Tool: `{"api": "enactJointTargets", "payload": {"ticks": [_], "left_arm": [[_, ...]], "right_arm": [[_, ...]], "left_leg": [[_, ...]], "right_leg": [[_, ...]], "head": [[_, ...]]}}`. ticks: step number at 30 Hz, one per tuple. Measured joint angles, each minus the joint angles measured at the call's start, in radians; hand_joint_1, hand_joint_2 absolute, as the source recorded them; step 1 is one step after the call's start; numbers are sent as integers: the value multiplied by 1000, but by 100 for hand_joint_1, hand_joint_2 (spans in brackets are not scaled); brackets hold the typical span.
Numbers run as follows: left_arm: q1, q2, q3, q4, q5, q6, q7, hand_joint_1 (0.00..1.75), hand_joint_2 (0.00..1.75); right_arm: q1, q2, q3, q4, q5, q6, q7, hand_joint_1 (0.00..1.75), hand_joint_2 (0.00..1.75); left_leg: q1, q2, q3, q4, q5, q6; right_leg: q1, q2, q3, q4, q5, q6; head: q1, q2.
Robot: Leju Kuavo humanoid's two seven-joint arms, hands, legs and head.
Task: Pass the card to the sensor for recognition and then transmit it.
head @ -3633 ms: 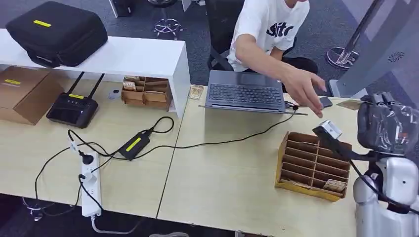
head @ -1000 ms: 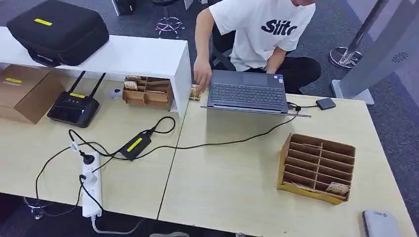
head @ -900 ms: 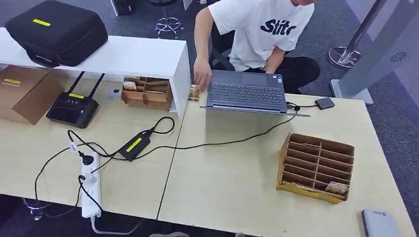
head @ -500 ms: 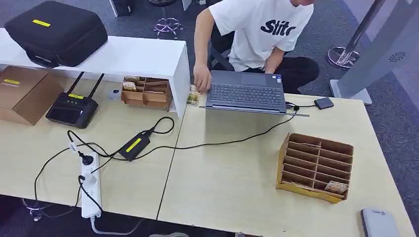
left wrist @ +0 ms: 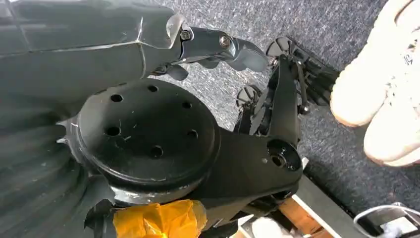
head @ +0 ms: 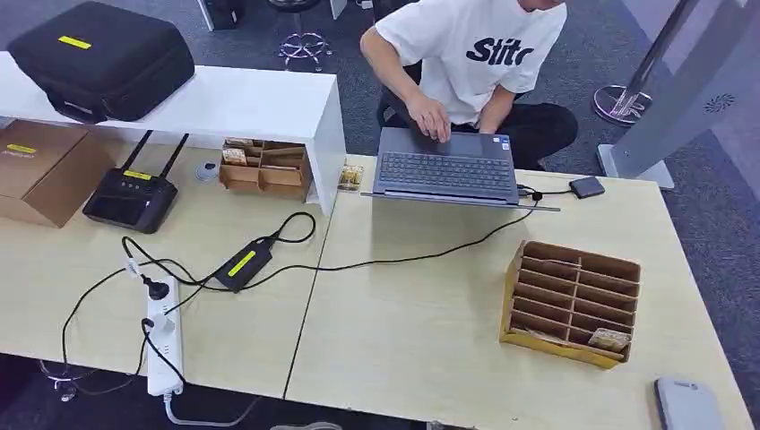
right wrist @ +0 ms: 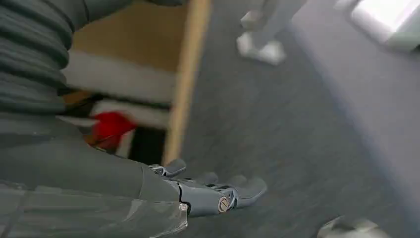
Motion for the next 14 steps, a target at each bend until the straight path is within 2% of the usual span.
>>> {"api": "enactJointTargets", "payload": {"ticks": [1, 5, 6, 10, 14], "left_arm": [[0, 2, 0, 0, 0, -2, 2, 0, 175], [0, 8, 0, 0, 0, -6, 5, 0, 175], [0, 10, 0, 0, 0, -6, 5, 0, 175], [0, 12, 0, 0, 0, -4, 10, 0, 175], [-1, 12, 0, 0, 0, 4, 17, 0, 175]], "right_arm": [[4, 16, 4, 15, 17, -25, 21, 0, 175], [10, 54, 13, 49, 29, -47, 42, 0, 175], [9, 57, 15, 53, 36, -67, 63, 0, 175], [6, 87, 51, 89, 132, -222, 192, 0, 175], [2, 133, 113, 119, 203, -261, 226, 0, 175]], "left_leg": [[0, 0, 0, 0, 0, 0], [0, 0, 0, 0, 0, 0], [0, 0, 0, 0, 0, 0], [0, 0, 0, 0, 0, 0], [0, 0, 1, 0, 0, 0]], "right_leg": [[0, 0, 0, 0, 0, 0], [0, 0, 0, 1, -1, -1], [0, 0, 0, 1, -1, -1], [0, 0, 1, 0, -1, -1], [0, 0, 0, 0, -1, -1]], "head": [[0, 0], [-1, 0], [0, 0], [0, 0], [-2, 0]]}}
